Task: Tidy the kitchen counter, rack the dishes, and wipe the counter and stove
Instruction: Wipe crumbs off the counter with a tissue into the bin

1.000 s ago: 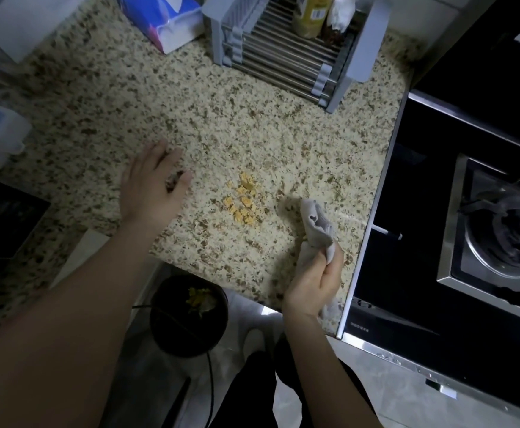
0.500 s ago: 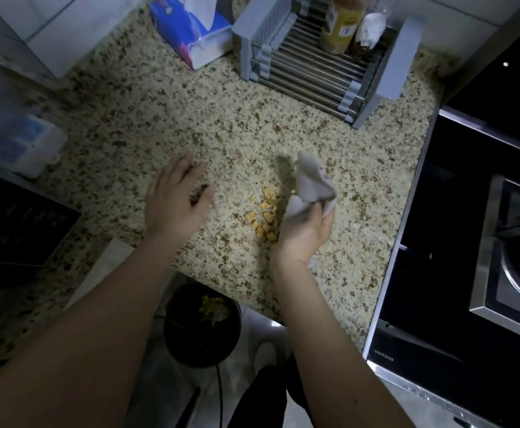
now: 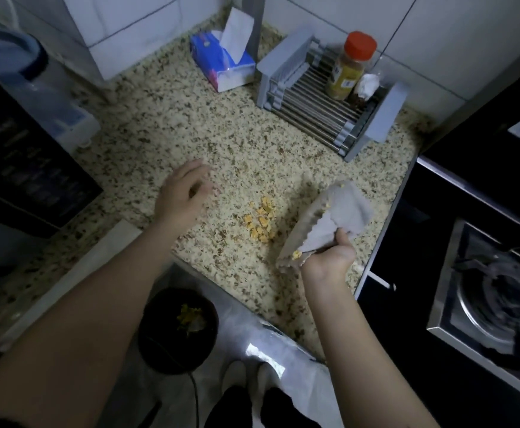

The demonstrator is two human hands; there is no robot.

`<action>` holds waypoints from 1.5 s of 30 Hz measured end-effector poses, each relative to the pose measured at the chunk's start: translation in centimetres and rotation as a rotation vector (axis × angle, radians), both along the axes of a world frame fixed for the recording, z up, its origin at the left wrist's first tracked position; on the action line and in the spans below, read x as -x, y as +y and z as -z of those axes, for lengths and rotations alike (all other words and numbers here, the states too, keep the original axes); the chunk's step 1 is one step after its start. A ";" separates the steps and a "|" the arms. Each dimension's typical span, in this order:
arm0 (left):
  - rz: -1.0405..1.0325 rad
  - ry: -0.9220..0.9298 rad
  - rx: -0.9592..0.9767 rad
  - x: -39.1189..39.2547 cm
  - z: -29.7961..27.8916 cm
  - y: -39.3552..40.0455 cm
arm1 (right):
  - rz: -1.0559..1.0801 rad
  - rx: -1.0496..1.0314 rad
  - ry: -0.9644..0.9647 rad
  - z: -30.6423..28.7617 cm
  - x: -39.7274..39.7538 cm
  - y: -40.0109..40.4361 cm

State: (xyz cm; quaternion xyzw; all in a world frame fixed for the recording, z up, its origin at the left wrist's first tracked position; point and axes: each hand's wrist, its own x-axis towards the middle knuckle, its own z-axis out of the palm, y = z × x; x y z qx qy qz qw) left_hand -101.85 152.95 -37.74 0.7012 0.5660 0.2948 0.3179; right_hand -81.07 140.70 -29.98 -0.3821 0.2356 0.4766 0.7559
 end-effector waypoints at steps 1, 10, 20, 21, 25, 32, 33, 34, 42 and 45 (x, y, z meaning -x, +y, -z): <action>-0.090 -0.206 0.032 0.0 -0.8 -0.7 | -0.014 -0.004 0.022 -0.6 -0.1 -0.2; -0.293 -0.721 0.089 0.8 -4.2 -9.0 | -0.341 -0.076 0.147 -4.2 3.5 -0.7; -0.706 -0.669 0.107 8.1 -4.4 -20.0 | -0.859 -0.166 0.072 -5.4 11.9 -3.4; -0.742 -0.646 0.116 8.3 -3.2 -22.0 | -0.903 -0.158 0.069 -5.0 12.9 -4.0; -0.868 -0.713 0.191 6.7 1.5 -27.7 | -1.019 -0.161 0.067 -2.9 15.5 -6.0; -0.896 -0.786 0.238 8.2 7.3 -32.0 | -1.122 -0.049 0.008 4.9 18.2 -9.2; -0.898 -0.778 0.251 8.6 8.4 -32.6 | -1.136 -0.028 0.005 6.5 18.6 -9.6; -0.908 -0.767 0.273 8.8 9.5 -33.3 | -1.147 -0.014 0.011 7.9 18.7 -10.1; -0.889 -0.698 0.448 9.0 15.1 -39.5 | -1.077 -0.086 -0.061 15.0 19.7 -10.9; -0.877 -0.702 0.454 9.5 16.3 -39.1 | -1.085 -0.069 -0.095 17.6 20.4 -10.3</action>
